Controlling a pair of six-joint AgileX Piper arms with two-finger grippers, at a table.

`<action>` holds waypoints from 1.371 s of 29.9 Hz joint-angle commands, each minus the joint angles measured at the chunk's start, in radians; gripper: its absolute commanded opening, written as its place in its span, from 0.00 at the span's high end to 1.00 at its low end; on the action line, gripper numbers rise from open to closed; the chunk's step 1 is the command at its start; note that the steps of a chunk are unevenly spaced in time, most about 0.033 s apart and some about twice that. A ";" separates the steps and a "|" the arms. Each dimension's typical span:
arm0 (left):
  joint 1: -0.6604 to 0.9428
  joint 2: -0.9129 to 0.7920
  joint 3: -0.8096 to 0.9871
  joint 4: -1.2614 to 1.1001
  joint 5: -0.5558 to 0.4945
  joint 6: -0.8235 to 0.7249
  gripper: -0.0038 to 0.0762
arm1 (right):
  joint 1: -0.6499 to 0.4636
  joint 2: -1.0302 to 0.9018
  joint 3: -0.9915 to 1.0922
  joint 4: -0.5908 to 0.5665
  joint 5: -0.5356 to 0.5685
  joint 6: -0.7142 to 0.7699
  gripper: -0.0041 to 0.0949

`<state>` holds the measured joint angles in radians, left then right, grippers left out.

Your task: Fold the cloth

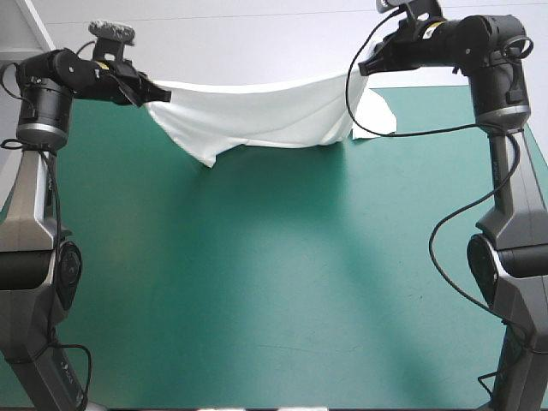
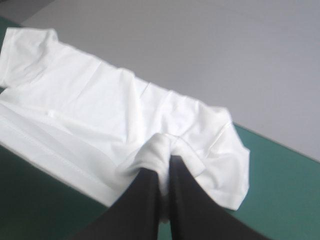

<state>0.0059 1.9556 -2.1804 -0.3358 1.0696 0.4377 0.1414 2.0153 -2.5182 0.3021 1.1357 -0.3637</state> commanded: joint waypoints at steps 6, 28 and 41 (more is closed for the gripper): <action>-0.001 -0.144 0.240 -0.038 -0.046 0.047 0.93 | -0.019 -0.096 0.099 0.065 0.042 -0.025 0.97; -0.001 -0.693 0.948 -0.164 -0.320 0.118 0.93 | -0.086 -0.838 1.303 0.166 -0.361 -0.112 0.97; -0.001 -0.963 1.383 -0.155 -0.299 0.125 0.93 | -0.086 -1.230 1.686 0.121 -0.364 0.040 0.97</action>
<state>0.0059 1.0557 -0.8396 -0.4685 0.8100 0.5655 0.0646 0.8546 -0.8622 0.4410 0.8209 -0.3681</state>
